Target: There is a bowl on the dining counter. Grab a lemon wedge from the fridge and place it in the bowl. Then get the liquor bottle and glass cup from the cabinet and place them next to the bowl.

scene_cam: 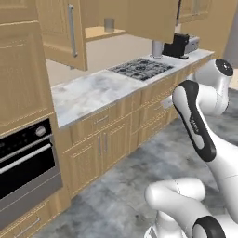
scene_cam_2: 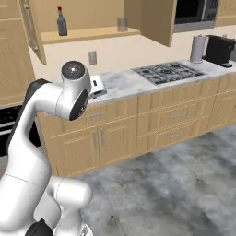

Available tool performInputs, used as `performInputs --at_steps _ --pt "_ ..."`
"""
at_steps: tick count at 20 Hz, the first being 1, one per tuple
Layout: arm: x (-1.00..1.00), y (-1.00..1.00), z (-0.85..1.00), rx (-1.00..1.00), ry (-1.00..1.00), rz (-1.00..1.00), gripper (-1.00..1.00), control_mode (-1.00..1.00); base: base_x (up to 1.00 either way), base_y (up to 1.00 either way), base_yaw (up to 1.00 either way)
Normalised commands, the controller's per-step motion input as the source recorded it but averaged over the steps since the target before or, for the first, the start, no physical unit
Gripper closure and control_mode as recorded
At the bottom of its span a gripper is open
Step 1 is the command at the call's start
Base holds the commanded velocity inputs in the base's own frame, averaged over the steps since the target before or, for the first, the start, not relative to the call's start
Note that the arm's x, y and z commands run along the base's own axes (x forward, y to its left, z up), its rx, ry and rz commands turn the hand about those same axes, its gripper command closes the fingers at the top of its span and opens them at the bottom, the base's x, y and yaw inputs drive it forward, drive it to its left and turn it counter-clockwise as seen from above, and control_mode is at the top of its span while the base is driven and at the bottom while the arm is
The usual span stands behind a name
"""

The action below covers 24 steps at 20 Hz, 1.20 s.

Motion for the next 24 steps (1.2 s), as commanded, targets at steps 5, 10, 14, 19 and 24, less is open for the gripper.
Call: performInputs --at_steps 5,10,14,19,24 --pt "0.00 0.00 0.00 0.00 0.00 0.00 -1.00 1.00 1.00 -0.43 0.43" --pt "0.00 0.00 0.00 0.00 0.00 0.00 -1.00 1.00 1.00 -0.60 0.39" --pt "0.00 0.00 0.00 0.00 0.00 0.00 -1.00 1.00 1.00 -0.46 0.37" --pt "0.00 0.00 0.00 0.00 0.00 0.00 -1.00 1.00 1.00 -0.32 0.34" --pt "0.00 0.00 0.00 0.00 0.00 0.00 -1.00 1.00 0.82 -0.24 0.26"
